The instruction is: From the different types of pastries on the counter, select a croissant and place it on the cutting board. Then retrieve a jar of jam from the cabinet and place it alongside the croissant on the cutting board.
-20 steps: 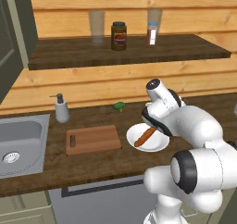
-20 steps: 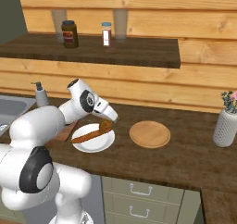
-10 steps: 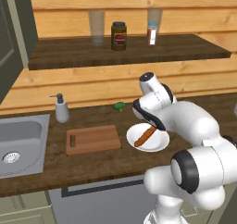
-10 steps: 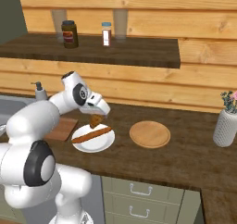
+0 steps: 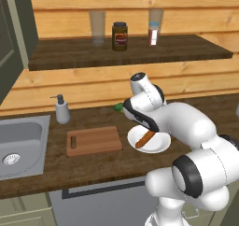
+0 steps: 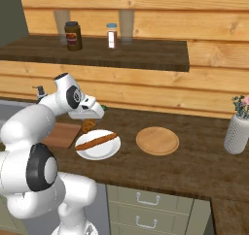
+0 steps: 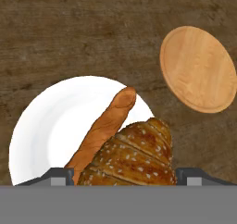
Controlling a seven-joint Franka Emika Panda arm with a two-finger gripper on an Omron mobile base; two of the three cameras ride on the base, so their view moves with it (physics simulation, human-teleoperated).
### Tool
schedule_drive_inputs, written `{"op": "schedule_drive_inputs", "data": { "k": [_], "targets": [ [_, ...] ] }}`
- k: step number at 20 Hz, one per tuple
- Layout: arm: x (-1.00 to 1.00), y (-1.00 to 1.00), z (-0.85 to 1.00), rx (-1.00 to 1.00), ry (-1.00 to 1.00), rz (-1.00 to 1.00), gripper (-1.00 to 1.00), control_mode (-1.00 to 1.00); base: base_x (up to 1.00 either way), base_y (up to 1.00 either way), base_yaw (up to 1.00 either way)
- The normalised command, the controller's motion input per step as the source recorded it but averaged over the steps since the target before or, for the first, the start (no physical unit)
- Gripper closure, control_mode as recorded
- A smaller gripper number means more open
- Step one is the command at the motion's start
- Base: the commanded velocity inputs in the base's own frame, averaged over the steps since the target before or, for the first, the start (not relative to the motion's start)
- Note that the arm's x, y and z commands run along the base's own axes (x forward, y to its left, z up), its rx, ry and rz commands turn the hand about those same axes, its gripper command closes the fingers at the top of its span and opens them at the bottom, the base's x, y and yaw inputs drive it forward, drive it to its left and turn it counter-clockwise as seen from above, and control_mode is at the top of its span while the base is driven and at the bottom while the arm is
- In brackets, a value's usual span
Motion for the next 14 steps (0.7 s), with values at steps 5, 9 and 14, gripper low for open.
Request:
{"op": "schedule_drive_inputs", "data": {
  "k": [5, 9, 14],
  "targets": [
    [0.00, 0.86, 0.00, 0.00, 0.18, 0.02, 1.00, -1.00, 0.00, 0.00, 0.00],
    [0.00, 0.78, 0.00, 0.00, 0.17, 0.00, 1.00, -1.00, 0.00, 0.00, 0.00],
    [0.01, 0.64, 0.00, 0.04, 0.19, 0.00, 1.00, -1.00, 0.00, 0.00, 0.00]
  ]
}}
